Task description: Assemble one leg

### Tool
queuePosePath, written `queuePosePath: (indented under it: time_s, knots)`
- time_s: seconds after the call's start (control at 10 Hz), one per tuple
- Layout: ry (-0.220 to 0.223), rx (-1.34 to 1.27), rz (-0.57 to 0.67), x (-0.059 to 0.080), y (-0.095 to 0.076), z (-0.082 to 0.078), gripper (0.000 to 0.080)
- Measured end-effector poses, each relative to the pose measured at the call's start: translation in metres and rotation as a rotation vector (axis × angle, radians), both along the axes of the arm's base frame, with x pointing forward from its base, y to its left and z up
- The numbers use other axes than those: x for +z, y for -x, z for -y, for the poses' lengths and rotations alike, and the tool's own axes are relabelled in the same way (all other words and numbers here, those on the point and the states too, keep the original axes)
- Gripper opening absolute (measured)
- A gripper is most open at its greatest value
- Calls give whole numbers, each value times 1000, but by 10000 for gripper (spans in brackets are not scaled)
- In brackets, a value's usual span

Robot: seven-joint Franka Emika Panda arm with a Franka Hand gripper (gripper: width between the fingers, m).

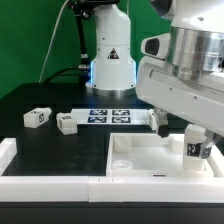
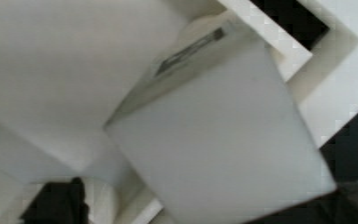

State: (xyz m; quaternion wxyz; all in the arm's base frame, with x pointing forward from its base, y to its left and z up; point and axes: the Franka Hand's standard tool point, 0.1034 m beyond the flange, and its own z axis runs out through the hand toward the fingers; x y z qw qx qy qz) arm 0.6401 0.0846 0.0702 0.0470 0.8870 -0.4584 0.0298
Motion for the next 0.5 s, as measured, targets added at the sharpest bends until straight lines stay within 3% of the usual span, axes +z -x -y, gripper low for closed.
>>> queuePosePath:
  time_s: [0.5]
  knots:
    - [0,0,0,0,0,0,649]
